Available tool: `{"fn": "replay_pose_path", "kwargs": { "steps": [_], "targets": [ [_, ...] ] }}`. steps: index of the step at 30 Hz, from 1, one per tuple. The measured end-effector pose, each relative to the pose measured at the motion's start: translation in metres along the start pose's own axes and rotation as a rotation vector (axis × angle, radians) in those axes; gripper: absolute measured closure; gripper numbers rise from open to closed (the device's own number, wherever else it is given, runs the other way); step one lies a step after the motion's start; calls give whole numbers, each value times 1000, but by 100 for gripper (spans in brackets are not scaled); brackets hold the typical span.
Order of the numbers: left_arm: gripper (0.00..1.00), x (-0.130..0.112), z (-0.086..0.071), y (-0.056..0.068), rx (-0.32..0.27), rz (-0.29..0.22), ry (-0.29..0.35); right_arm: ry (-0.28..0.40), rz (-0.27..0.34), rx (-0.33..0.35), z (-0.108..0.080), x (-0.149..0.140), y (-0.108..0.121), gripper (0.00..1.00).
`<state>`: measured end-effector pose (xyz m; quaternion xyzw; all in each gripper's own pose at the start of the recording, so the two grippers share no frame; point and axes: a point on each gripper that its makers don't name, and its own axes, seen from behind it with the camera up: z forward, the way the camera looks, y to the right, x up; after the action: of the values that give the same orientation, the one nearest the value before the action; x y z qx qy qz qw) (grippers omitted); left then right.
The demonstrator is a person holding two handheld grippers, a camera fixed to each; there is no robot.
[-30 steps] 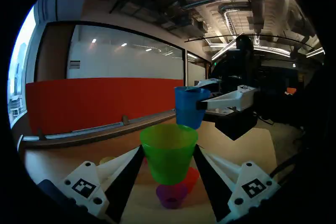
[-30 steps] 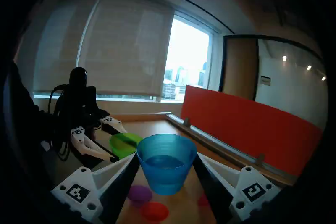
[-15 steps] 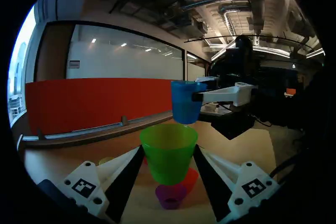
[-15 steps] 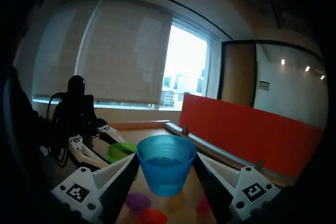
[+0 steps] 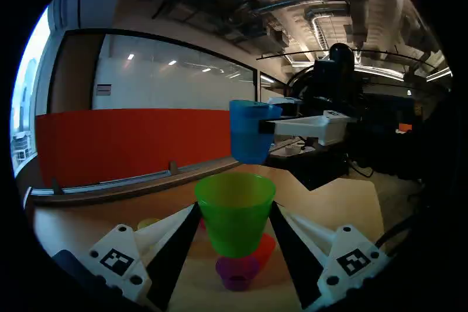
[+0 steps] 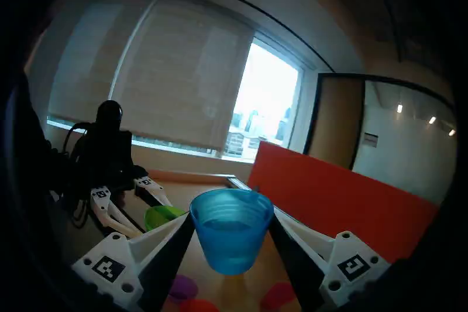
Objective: Pour water
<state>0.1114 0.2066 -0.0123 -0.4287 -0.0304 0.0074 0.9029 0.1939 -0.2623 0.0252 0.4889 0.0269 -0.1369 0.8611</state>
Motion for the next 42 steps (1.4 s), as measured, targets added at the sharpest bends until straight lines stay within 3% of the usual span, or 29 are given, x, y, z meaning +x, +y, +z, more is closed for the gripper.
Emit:
{"fn": "replay_pose_path", "kwargs": {
  "steps": [18,42],
  "targets": [
    [17,-2,-1,3,-8,-2,4,-1,-111,13,14,12,8,10],
    [17,-8,-1,6,-29,4,-5,-1,-305,59,30,17,6,10]
  ]
}}
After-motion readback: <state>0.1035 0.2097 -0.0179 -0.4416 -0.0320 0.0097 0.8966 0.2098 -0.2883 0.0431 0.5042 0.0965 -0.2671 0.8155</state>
